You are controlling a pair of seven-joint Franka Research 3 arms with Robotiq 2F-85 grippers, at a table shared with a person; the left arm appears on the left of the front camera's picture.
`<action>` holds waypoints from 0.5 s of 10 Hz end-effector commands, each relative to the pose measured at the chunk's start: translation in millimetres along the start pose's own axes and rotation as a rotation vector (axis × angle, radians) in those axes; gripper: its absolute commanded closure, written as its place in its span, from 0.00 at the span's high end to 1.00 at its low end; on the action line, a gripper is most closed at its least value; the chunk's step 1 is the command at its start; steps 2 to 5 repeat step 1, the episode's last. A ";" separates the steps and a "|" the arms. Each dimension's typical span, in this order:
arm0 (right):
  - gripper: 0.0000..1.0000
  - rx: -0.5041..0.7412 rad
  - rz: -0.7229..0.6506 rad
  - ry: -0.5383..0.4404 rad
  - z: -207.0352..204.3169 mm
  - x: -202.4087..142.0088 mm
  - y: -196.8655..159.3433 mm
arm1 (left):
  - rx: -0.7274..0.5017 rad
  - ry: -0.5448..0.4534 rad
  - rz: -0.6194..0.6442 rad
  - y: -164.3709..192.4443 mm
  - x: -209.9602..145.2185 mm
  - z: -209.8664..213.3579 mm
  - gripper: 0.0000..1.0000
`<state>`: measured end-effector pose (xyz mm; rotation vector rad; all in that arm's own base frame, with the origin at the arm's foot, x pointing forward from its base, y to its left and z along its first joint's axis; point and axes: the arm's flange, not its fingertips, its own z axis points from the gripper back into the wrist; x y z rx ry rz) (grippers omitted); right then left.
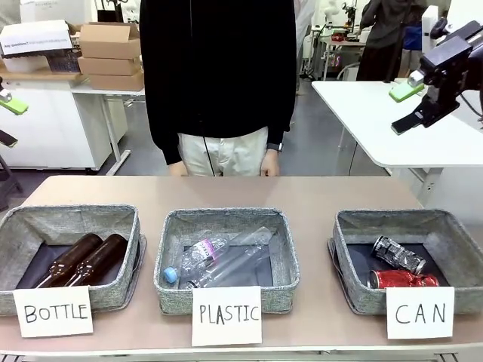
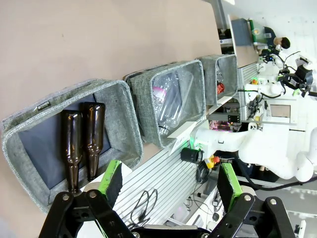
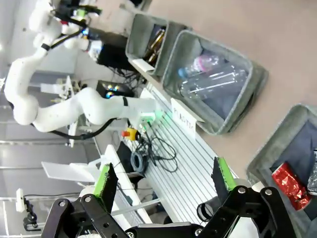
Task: Sort the can waste into the basket.
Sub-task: Pick up the can waste from the table and place it in the right Fabric basket.
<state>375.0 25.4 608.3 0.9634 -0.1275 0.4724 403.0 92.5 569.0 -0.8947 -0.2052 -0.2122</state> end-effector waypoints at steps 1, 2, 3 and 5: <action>1.00 -0.004 -0.013 0.005 3.7 0.8 4.7 | 0.004 0.001 0.001 -1.4 -1.9 0.6 1.00; 1.00 -0.004 -0.013 0.005 3.7 0.8 4.7 | 0.004 0.001 0.001 -1.4 -1.9 0.6 1.00; 1.00 -0.004 -0.013 0.005 3.7 0.8 4.7 | 0.004 0.001 0.001 -1.4 -1.9 0.6 1.00; 1.00 -0.004 -0.013 0.005 3.7 0.8 4.7 | 0.004 0.001 0.001 -1.4 -1.9 0.6 1.00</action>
